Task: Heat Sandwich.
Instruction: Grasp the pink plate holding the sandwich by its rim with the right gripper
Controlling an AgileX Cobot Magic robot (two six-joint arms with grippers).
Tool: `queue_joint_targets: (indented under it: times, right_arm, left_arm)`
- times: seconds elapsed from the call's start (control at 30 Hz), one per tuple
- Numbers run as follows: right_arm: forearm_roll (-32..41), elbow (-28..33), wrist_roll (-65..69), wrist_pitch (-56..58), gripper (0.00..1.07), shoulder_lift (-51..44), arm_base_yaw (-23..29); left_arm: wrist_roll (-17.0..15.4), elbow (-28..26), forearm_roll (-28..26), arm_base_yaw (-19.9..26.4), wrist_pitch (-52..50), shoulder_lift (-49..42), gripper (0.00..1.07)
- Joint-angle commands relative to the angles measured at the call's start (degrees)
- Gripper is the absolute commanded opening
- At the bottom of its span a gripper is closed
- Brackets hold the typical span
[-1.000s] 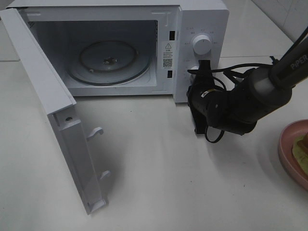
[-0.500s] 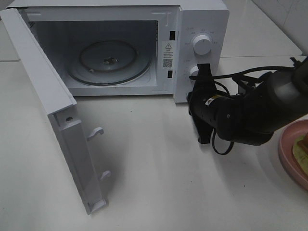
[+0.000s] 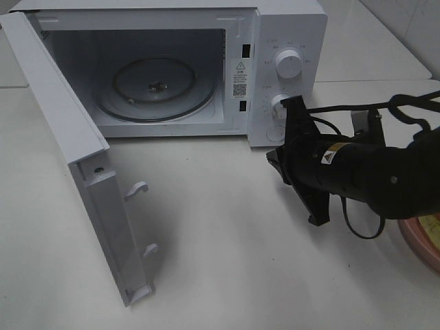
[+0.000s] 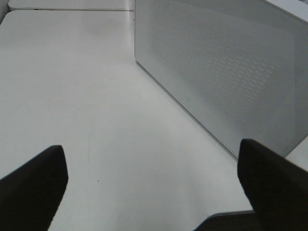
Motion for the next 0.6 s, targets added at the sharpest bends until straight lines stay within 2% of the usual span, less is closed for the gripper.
queue_joint_targets:
  times: [0.03,0.07,0.13,0.17,0.23,0.3,0.43,0.6]
  right_arm:
    - [-11.23,0.52,-0.63,5.61,0.01,-3.55,-1.38]
    - [-16.79,0.52,0.17,8.19,0.01,-5.21,-2.69]
    - [-21.83,0.52,1.38,11.17,0.01,-6.99,-3.90]
    - [-21.83,0.52,1.38,11.17,0.01,-6.99,-3.90]
    - [-29.97,0.52,2.64,15.41,0.01,-9.57,-5.67]
    - [-34.61,0.52,2.86,18.28,0.01,-11.46,-6.47]
    - [-39.82,0.52,2.58,24.81,0.02,-14.04,-6.65]
    - [-40.34,0.34,-3.90,32.14,0.02,-16.39,-6.65]
  left_arm:
    - [-0.29,0.00,-0.40,0.06,-0.17,-1.26,0.88]
    - [-0.29,0.00,-0.40,0.06,-0.17,-1.26,0.88]
    - [-0.29,0.00,-0.40,0.06,-0.17,-1.26,0.88]
    - [-0.29,0.00,-0.40,0.06,-0.17,-1.26,0.88]
    - [-0.29,0.00,-0.40,0.06,-0.17,-1.26,0.88]
    - [-0.29,0.00,-0.40,0.06,-0.17,-1.26,0.88]
    - [-0.29,0.00,-0.40,0.06,-0.17,-1.26,0.88]
    - [-0.29,0.00,-0.40,0.06,-0.17,-1.26,0.88]
